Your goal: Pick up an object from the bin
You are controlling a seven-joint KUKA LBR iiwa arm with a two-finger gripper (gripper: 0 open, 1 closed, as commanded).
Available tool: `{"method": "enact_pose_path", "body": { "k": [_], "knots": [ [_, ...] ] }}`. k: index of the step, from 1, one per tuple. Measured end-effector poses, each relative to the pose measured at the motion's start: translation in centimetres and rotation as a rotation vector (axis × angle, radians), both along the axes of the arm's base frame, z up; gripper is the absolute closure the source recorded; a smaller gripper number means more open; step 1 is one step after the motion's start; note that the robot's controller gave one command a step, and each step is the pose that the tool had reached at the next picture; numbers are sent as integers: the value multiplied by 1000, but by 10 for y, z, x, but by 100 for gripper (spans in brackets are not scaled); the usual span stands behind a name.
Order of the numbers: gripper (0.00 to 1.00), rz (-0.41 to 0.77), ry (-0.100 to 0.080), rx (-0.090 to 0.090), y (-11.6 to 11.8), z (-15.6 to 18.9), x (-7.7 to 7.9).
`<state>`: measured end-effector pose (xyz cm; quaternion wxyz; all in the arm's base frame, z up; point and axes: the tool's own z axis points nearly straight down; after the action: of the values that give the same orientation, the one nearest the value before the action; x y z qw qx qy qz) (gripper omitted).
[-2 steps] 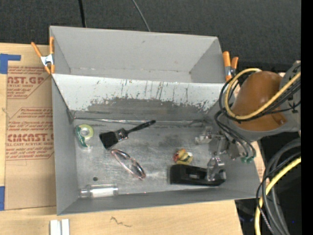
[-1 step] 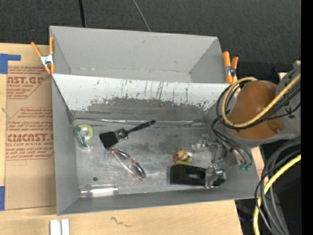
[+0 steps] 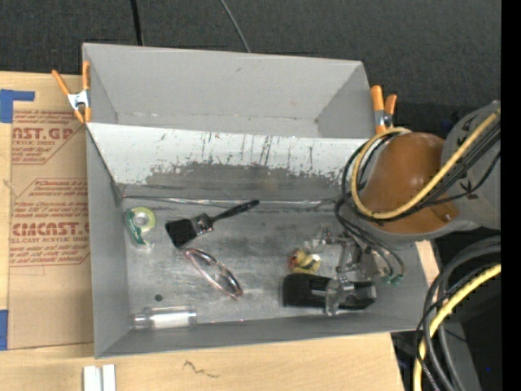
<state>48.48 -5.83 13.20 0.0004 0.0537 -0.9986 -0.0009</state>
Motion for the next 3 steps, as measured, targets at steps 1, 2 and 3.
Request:
{"method": "enact_pose_path", "body": {
  "k": [1, 2, 3],
  "knots": [
    [0, -189, -21, -4, -2, -43, 3],
    [100, -173, 2, 16, -71, -56, 10],
    [100, -173, 2, 16, -71, -56, 10]
  ]
}}
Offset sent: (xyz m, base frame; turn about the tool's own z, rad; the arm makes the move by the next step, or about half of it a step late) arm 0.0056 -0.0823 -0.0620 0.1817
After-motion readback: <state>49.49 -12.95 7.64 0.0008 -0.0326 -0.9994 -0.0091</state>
